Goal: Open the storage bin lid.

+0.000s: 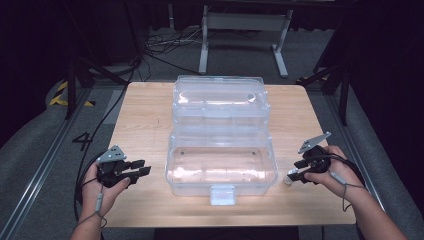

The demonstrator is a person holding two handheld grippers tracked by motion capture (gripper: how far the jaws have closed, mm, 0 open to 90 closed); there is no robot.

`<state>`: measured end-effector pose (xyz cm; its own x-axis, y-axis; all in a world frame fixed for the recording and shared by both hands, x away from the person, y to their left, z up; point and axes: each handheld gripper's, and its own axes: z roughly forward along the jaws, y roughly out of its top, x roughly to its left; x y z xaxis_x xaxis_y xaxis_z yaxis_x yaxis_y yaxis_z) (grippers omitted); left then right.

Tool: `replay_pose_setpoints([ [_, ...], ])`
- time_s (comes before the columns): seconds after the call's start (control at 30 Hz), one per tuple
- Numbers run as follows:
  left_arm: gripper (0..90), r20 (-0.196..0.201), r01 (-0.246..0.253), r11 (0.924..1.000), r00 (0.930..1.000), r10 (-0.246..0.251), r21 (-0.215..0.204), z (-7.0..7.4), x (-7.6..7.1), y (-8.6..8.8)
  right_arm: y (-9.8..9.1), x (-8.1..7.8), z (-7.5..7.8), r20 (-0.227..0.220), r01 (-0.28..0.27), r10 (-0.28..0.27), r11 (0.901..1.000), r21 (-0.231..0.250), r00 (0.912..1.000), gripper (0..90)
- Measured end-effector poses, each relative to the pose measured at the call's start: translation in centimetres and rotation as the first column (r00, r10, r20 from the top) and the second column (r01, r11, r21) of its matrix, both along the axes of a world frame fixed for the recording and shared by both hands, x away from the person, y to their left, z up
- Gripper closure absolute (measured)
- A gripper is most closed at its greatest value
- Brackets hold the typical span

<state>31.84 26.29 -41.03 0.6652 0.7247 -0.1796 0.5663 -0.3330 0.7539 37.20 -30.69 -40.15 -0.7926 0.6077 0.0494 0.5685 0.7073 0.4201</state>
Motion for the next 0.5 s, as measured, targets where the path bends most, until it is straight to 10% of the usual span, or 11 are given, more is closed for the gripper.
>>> replay_pose_setpoints([
  [0.5, 62.4, -0.001, 0.001, 1.0, 1.0, -0.001, -0.003, 0.02, -0.04, -0.01, 0.44, 0.12, 0.16, -0.011, -0.03, 0.029, 0.9945, -0.1, 0.9995, 70.7],
])
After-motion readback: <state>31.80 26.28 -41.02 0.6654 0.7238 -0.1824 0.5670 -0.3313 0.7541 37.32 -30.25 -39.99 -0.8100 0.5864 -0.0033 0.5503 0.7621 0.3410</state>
